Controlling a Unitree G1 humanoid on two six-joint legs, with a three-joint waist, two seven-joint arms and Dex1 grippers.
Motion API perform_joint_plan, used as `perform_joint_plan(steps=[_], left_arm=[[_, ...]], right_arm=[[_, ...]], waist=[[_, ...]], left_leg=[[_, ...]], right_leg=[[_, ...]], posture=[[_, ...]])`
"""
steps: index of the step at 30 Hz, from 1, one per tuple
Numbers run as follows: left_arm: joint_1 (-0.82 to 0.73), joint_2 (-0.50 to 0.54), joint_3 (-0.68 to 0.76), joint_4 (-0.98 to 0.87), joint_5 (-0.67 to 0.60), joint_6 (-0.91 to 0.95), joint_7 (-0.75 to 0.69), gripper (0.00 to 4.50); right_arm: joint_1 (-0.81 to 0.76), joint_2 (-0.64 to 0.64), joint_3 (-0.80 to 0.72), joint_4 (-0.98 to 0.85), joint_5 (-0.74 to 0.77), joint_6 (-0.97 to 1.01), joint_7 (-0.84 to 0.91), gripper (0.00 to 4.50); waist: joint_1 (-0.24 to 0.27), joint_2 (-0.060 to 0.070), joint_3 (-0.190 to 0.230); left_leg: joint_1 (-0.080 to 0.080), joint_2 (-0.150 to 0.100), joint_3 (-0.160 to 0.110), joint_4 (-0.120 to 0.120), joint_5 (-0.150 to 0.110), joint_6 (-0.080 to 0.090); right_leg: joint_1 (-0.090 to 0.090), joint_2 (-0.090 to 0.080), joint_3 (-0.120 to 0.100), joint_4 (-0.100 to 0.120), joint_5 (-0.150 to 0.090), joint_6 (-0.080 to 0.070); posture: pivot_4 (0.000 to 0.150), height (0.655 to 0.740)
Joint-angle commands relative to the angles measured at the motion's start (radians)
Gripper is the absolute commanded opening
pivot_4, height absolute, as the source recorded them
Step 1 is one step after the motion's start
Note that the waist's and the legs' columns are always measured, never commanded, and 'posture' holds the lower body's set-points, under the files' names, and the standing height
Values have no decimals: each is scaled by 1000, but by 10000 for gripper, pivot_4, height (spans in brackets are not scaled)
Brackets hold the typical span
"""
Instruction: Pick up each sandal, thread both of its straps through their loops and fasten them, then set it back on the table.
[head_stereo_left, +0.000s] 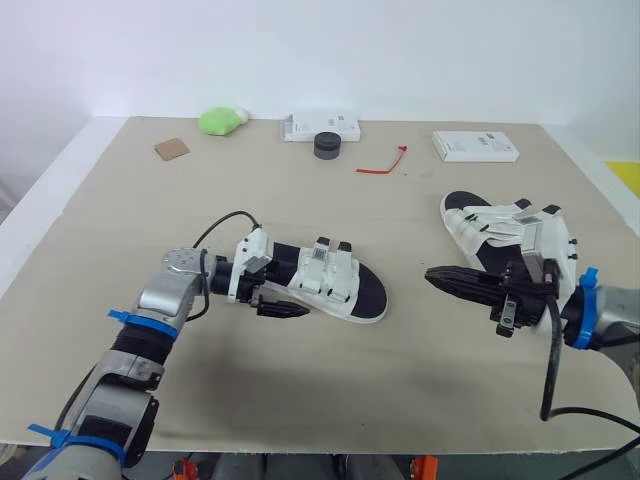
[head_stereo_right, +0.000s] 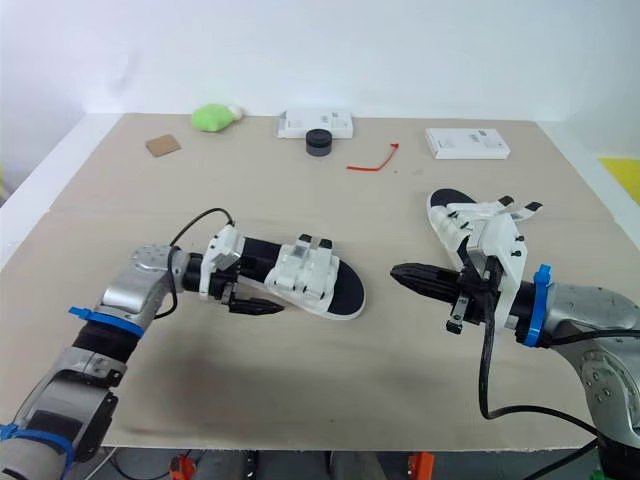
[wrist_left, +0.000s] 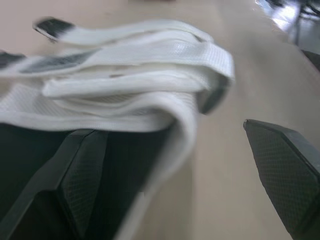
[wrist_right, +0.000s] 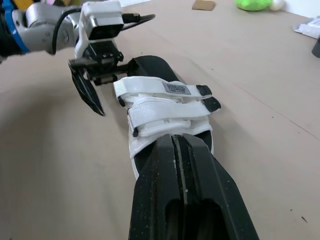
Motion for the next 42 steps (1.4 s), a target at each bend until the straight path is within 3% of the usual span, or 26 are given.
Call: perform_joint_plan(steps=[1, 5, 6, 8, 9, 14, 21, 27, 31, 37, 40, 42], left_arm=[[8, -25, -10, -7, -1, 25, 16, 35813], [38, -33, -25, -47, 3, 23, 14, 15292], [40, -33, -25, -50, 6, 24, 19, 13573], [40, -38, -24, -48, 13, 16, 40, 2243], [40, -40, -24, -45, 19, 11, 50, 472], [37, -45, 3, -51, 28, 25, 129, 472], [80, -28, 172, -268, 37, 226, 538, 472], [103, -42, 367, -320, 84, 368, 936, 472], [130, -85, 403, -349, 75, 442, 1053, 472], [122, -126, 364, -342, 81, 416, 1085, 472], [80, -142, 359, -295, 86, 378, 1102, 10395], [59, -145, 354, -282, 80, 353, 1094, 19680]], right_arm=[[19, -2, -76, -50, 45, 0, -44, 0], [66, 8, -113, -74, 73, -1, -86, 0], [72, 9, -114, -77, 75, -3, -91, 0], [81, 14, -110, -78, 80, -10, -108, 0], [83, 16, -106, -77, 81, -14, -115, 0], [83, 19, -88, -78, 84, -25, -137, 0], [62, 11, -60, -78, 72, -47, -152, 0], [48, 25, -14, -62, 28, -88, -182, 0], [34, 41, 25, -41, 12, -112, -185, 0], [-2, 56, 75, -7, -10, -142, -180, 0], [-13, 61, 83, 6, -16, -153, -179, 0], [-14, 65, 85, 12, -18, -158, -177, 0]], waist=[[-1, 0, 0], [-1, 0, 0], [-1, 0, 0], [-1, 0, 0], [-1, 0, 0], [-2, 0, 0], [-9, 0, 0], [-7, -1, 0], [-3, -1, 1], [10, -1, 1], [14, -1, 1], [16, -2, 1]], left_leg=[[0, 0, 0, 0, 0, 0], [0, 0, 0, 0, 0, 0], [0, 0, 0, 0, 0, 0], [0, 0, 0, 0, 0, 0], [0, 0, 0, 0, 0, 0], [0, 0, 0, 0, 2, 2], [0, 2, 0, 0, 6, 3], [0, 2, 0, 0, 6, 3], [0, 1, 0, 0, 6, 3], [-1, -1, 0, 0, 9, -1], [0, -1, -1, 0, 10, -2], [-1, -1, -1, 0, 11, -2]], right_leg=[[0, 0, 0, 0, 0, 0], [0, 0, 0, 0, 0, 0], [0, 0, 0, 0, 0, 0], [0, 0, 0, 0, 0, -1], [0, 0, 0, 0, 0, -1], [0, 0, 0, 0, 3, 0], [-1, 2, 1, 0, 8, 0], [-2, 2, 1, 0, 8, 0], [-1, 2, 1, 0, 8, 0], [-1, 0, 1, 0, 10, 2], [-1, 0, 0, 0, 11, 1], [-1, 0, 0, 0, 12, 2]], posture=[[1500, 7400], [1500, 7400], [1500, 7400], [1500, 7400], [1500, 7400], [1500, 7400], [1500, 7400], [1500, 7400], [1500, 7400], [1500, 7400], [1500, 7400], [1500, 7400]])
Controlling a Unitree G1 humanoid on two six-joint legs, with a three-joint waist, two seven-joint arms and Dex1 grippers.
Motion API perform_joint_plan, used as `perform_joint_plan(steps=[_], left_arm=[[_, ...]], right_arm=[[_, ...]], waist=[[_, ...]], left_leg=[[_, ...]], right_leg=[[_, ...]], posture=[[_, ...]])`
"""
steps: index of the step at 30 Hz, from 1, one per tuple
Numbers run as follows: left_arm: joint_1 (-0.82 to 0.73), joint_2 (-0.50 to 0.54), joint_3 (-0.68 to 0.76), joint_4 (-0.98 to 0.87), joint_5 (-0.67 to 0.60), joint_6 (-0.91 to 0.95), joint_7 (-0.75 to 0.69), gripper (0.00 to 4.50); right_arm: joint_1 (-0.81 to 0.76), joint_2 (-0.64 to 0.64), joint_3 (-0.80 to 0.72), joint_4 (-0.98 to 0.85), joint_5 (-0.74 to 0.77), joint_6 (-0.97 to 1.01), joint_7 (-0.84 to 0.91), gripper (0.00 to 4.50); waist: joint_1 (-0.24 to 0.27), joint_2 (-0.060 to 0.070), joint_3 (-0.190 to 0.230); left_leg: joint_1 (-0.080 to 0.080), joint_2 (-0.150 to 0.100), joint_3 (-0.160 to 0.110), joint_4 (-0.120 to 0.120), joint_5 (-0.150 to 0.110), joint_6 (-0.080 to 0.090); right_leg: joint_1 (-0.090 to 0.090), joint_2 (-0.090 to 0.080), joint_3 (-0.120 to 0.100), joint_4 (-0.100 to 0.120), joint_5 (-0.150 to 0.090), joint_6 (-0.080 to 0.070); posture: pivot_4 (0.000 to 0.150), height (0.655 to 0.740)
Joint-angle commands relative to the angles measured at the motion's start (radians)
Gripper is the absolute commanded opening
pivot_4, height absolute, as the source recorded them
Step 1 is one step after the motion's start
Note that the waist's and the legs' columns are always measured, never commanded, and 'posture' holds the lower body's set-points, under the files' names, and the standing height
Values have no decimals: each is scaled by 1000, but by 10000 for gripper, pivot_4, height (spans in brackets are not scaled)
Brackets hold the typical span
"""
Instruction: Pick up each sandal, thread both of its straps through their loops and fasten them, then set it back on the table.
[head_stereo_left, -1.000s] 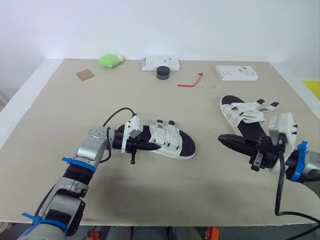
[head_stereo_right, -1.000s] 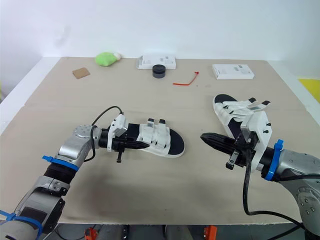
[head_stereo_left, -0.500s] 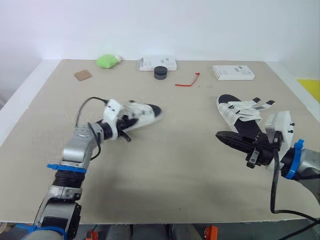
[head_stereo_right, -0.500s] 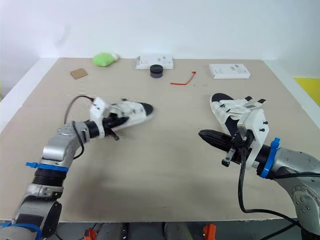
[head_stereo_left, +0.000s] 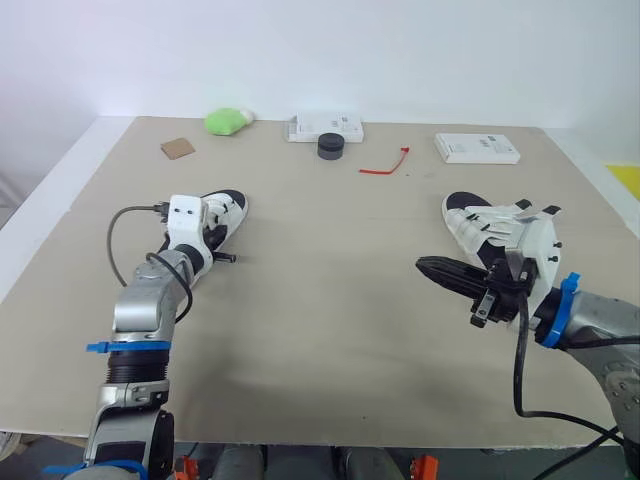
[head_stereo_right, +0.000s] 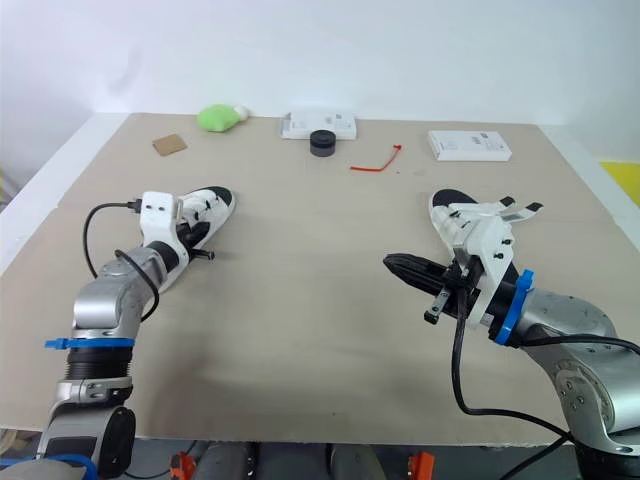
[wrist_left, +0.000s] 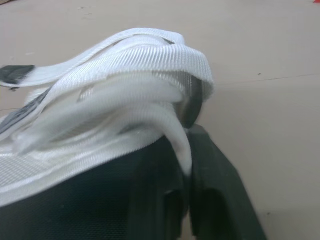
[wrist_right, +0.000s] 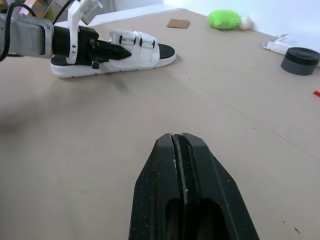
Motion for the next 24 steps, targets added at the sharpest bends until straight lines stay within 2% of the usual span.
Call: perform_joint_plan(steps=[1, 2, 5, 6, 10, 13, 17, 19, 24], left_arm=[[-54, -2, -4, 7, -7, -51, -4, 24617], [-56, -2, -3, 1, -17, -42, -10, 27739], [-55, -1, -4, -30, -43, -34, -41, 42641], [-51, -4, 6, -58, -78, -21, -64, 44791], [60, 106, 34, -287, -297, 73, -318, 44791], [174, 217, 53, -397, -373, 74, -446, 44791], [306, 331, 167, -463, -519, 174, -521, 44791], [355, 372, 247, -433, -562, 238, -493, 44791], [429, 404, 303, -431, -591, 246, -484, 44791]], right_arm=[[-14, 6, -7, -3, -3, -29, 1, 0], [-13, 8, -7, -3, -3, -30, 0, 0], [-6, 11, -11, -5, 0, -33, 2, 0], [-1, 11, -15, -6, 3, -33, 5, 0], [38, 3, -43, -4, 19, -31, 27, 0], [79, -13, -51, 19, -4, -38, 50, 0], [130, -41, -86, 74, -30, -54, 90, 0], [136, -51, -109, 108, -30, -57, 108, 0], [111, -66, -98, 129, -36, -57, 123, 0]], waist=[[1, 0, 0], [2, 0, 0], [1, 0, 0], [1, 0, 0], [-1, -1, 0], [-3, 0, 0], [-3, 0, 0], [-3, 0, 0], [-1, -1, 0]], left_leg=[[0, 0, 0, 0, 0, 0], [0, 0, 0, 0, 0, 0], [0, 0, 0, 0, 0, -1], [0, 0, 0, 0, 0, -1], [-1, 1, 1, -2, 0, -1], [-1, 1, 1, -4, 0, -1], [0, 1, 1, -3, 0, -1], [1, 2, 1, -3, 1, -1], [1, 3, 3, -2, 3, 1]], right_leg=[[0, 0, 0, 0, 0, 0], [0, 0, 0, 0, 1, 0], [0, 0, 1, 0, 0, 0], [-1, 0, 1, 0, 0, 0], [-2, 0, 1, 0, 0, 0], [-3, 0, 2, 0, -1, -2], [-2, 0, 0, 0, -1, -2], [-1, 0, 1, 0, -1, -3], [-2, -1, 0, 0, -1, -8]], posture=[[1500, 7400], [1500, 7400], [1500, 7400], [1500, 7400], [1500, 7400], [1500, 7400], [1500, 7400], [1500, 7400], [1500, 7400]])
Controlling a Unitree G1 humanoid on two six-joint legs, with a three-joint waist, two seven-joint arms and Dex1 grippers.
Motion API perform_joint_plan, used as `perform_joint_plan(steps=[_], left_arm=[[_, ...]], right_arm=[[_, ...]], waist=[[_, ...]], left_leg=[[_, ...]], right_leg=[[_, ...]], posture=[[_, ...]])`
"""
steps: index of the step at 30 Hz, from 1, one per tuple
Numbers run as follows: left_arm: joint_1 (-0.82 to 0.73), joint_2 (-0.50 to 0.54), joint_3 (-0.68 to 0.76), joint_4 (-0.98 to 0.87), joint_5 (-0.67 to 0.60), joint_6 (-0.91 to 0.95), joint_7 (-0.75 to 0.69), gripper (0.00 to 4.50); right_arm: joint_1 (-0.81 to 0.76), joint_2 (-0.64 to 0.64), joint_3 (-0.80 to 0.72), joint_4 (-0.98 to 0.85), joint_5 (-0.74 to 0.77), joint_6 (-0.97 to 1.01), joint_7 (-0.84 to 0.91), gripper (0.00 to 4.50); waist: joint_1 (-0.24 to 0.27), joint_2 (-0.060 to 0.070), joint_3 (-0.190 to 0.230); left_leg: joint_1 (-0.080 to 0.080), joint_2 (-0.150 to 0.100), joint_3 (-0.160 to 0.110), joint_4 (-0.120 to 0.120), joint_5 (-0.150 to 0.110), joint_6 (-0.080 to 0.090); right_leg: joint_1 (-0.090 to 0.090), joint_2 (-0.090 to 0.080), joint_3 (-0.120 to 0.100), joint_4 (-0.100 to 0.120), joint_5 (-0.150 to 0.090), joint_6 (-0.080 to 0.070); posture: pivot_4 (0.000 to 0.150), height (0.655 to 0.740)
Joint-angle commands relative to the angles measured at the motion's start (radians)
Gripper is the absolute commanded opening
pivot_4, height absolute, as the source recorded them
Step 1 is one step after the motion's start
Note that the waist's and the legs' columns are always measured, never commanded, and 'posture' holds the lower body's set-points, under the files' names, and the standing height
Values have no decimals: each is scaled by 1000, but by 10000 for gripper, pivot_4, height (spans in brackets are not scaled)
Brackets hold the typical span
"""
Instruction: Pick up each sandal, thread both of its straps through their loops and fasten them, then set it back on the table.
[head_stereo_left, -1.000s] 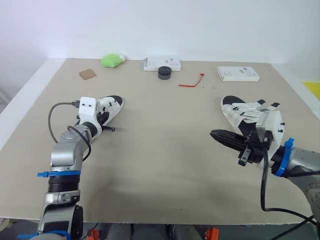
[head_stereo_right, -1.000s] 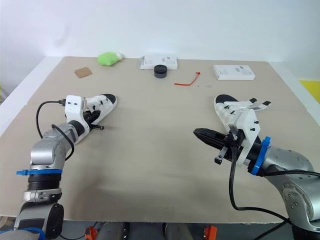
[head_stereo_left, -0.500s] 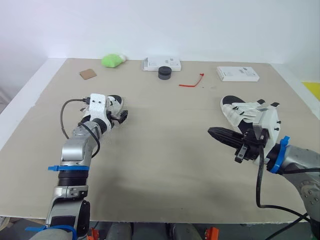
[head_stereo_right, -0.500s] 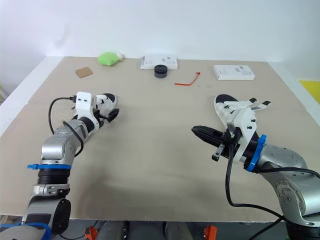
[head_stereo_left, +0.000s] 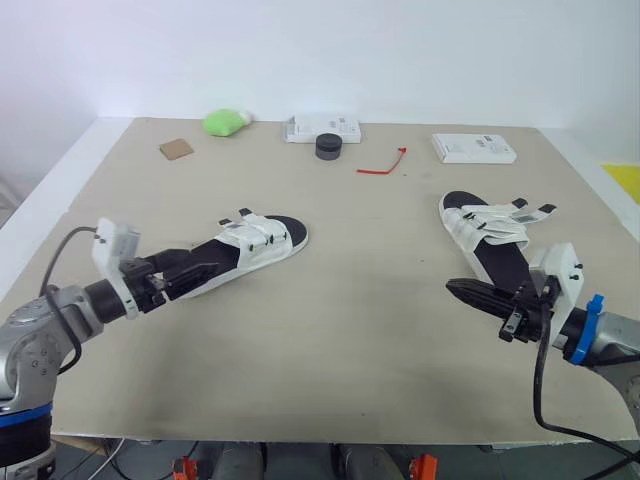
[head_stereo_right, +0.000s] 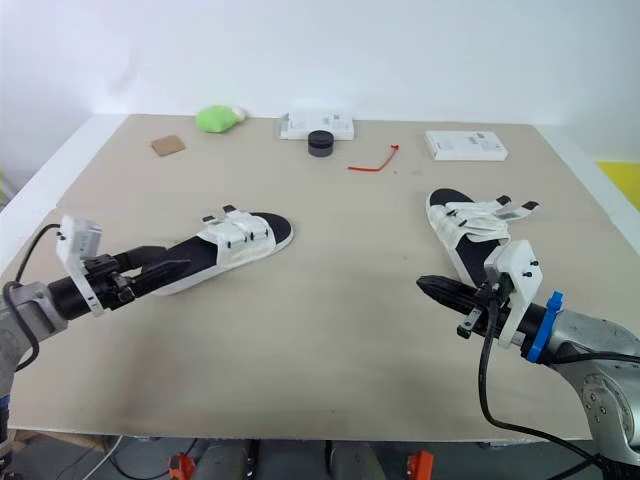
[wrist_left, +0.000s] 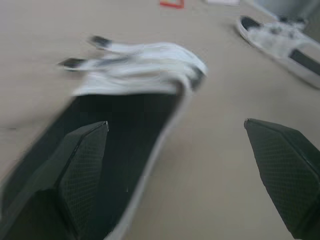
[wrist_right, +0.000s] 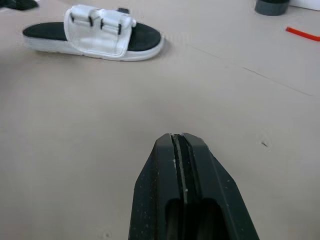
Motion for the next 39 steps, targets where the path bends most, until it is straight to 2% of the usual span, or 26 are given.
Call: perform_joint_plan(steps=[1, 4, 9, 15, 21, 29, 33, 35, 39], left_arm=[[81, 45, 63, -51, -49, 23, -28, 44791], [154, 82, 107, -80, -105, 38, -72, 44791], [78, 41, 67, -73, -138, 14, -10, 44791], [-19, 20, -182, -15, 44, -117, -19, 44791], [-88, -17, -340, 97, 148, -206, -58, 44791], [-229, -110, -392, 286, 252, -336, -62, 44791], [-270, -140, -325, 276, 156, -238, -48, 44791], [-260, -107, -317, 246, 114, -175, -85, 44791], [-203, 73, -307, 205, 37, -54, -271, 44791]], right_arm=[[-26, -21, -19, -6, 2, -17, 11, 0], [-49, -26, -12, 9, -1, -18, 21, 0], [-87, -26, 10, 20, -7, -14, 23, 0], [-73, -21, -9, -12, 1, 7, 10, 0], [-39, -15, -38, -49, 15, 21, -14, 0], [1, -14, -78, -90, 35, 38, -41, 0], [16, -12, -105, -104, 54, 49, -52, 0], [22, -14, -108, -107, 56, 50, -53, 0], [5, -13, -90, -91, 51, 46, -54, 0]], waist=[[0, 0, 0], [-6, 0, 0], [4, -1, 0], [4, -1, 0], [2, -1, 0], [2, -1, 0], [3, -1, 0], [1, -1, 0], [-15, -1, 0]], left_leg=[[0, 0, 2, 0, 0, 0], [0, 2, 7, -1, 0, -1], [-1, 2, 7, -1, 0, -1], [-1, 1, 9, -1, 0, -1], [-1, 1, 9, -2, 0, -1], [-2, 1, 9, 0, 1, 0], [-2, 1, 10, 0, 1, 0], [-2, 1, 9, 0, 1, 0], [-2, 2, 10, -2, 1, 0]], right_leg=[[0, -1, 1, 0, 1, 0], [-2, -1, 2, 0, 1, -1], [-2, -1, 2, 0, 0, -1], [-2, -2, 4, -1, 0, 1], [-3, -1, 4, -1, 2, 5], [-2, -1, 5, -1, 3, 4], [-2, -1, 5, -1, 5, 8], [-2, 0, 5, -1, 5, 8], [-3, 0, 5, -1, 4, 7]], posture=[[1500, 7400], [1500, 7400], [1500, 7400], [1500, 7400], [1500, 7400], [1500, 7400], [1500, 7400], [1500, 7400], [1500, 7400]])
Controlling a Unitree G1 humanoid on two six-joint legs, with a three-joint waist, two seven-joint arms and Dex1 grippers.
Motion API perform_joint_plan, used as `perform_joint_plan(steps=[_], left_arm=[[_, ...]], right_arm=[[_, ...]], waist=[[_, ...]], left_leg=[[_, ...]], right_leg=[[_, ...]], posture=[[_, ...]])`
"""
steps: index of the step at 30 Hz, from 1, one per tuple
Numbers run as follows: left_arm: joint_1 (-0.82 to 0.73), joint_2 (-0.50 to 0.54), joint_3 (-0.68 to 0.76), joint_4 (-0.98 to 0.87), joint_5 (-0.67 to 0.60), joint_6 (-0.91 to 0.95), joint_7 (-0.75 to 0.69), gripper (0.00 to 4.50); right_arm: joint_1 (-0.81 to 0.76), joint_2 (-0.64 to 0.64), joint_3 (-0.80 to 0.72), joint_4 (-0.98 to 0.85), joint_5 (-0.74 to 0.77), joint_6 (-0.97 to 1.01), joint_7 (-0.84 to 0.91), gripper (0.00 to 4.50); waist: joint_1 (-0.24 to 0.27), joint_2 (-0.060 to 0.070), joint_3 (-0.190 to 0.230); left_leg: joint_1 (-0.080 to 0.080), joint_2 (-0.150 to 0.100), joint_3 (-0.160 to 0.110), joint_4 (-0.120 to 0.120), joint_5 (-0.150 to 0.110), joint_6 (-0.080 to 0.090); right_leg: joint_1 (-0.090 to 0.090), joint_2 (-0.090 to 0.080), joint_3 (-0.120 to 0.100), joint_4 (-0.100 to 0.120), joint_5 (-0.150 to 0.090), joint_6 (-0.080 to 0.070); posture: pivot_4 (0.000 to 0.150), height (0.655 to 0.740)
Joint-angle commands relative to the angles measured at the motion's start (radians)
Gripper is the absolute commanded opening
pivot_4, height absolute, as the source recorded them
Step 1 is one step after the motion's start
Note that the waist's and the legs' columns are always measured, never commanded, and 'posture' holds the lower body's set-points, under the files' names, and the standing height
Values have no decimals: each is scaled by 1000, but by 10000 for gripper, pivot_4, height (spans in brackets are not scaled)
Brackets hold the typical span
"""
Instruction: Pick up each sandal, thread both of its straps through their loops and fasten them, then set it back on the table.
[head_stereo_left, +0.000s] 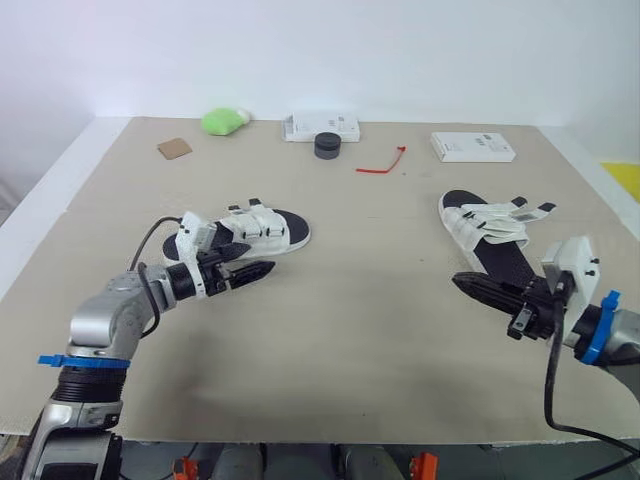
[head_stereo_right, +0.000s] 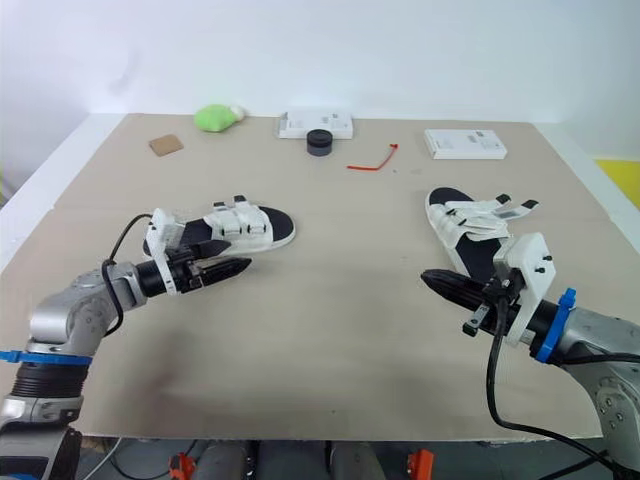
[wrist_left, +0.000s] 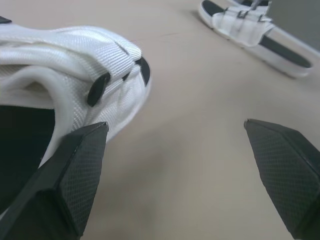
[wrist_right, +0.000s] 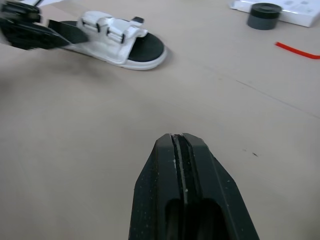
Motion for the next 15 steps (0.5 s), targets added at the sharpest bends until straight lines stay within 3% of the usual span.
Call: perform_joint_plan(steps=[1, 7, 15], left_arm=[[15, 122, 45, -22, -54, 64, -130, 44791], [-51, 109, 56, 87, 9, -17, -95, 44791], [-138, -3, -11, 233, 143, -174, -54, 44791]], right_arm=[[-23, -4, -14, -9, 11, -8, -6, 0], [-43, 1, 8, 1, 3, -13, -6, 0], [-52, -2, 14, 0, 5, -13, -5, 0]], waist=[[-8, 0, 0], [-4, 0, 0], [-6, 0, 0]], left_leg=[[0, 0, 0, 0, 0, 0], [0, -1, -1, 1, 1, 1], [0, -1, 0, 1, 1, 1]], right_leg=[[0, 0, 0, 0, 0, 0], [1, -2, -1, 0, -2, -4], [1, -1, -1, 0, 1, 1]], posture=[[1500, 7400], [1500, 7400], [1500, 7400]])
